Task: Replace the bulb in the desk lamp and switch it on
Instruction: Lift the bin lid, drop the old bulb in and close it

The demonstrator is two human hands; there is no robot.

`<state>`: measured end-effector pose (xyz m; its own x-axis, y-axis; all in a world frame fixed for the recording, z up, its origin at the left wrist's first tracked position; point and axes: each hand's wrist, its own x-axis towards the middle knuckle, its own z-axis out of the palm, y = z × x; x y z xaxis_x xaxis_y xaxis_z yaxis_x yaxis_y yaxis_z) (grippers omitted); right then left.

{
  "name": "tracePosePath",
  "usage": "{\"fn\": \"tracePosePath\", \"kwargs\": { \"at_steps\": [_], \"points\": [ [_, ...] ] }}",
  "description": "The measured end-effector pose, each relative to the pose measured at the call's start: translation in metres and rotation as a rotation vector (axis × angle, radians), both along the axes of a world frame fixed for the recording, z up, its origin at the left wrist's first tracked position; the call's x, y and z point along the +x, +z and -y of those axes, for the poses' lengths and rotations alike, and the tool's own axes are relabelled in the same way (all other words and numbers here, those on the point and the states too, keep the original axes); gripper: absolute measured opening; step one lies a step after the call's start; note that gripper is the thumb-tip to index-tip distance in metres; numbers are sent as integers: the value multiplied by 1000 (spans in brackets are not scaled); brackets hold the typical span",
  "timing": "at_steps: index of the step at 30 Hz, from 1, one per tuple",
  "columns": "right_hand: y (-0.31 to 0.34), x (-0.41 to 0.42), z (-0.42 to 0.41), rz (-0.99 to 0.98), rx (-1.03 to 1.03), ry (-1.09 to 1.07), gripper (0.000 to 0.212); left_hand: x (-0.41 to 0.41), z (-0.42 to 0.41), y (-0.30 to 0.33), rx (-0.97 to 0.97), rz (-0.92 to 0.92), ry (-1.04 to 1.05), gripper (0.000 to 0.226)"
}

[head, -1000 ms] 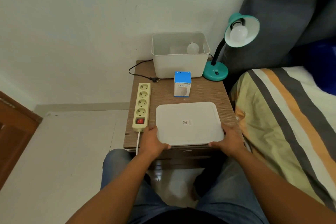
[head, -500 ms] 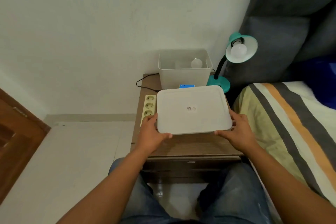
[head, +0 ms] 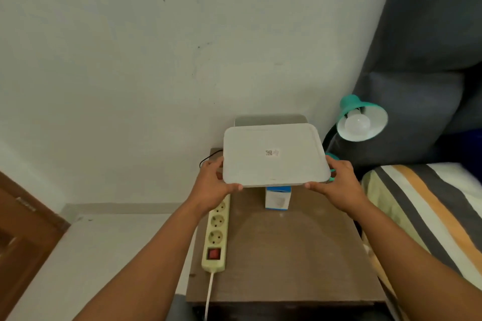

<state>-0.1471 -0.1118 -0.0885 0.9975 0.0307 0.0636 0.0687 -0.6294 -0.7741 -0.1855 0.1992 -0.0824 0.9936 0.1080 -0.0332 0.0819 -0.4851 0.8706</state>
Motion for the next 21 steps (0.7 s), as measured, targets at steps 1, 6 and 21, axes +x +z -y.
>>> {"fn": "tracePosePath", "kwargs": {
  "at_steps": [1,6,21],
  "points": [
    [1,12,-2,-2,3,1,83,14,-3,-1,-8,-6,-2,83],
    [-8,74,-8,-4,-3,-6,79,83,-15,-12,13,-60,-10,89],
    [-46,162,3,-144,27,15,88,161,-18,-42,-10,-115,-61,76]
  ]
}}
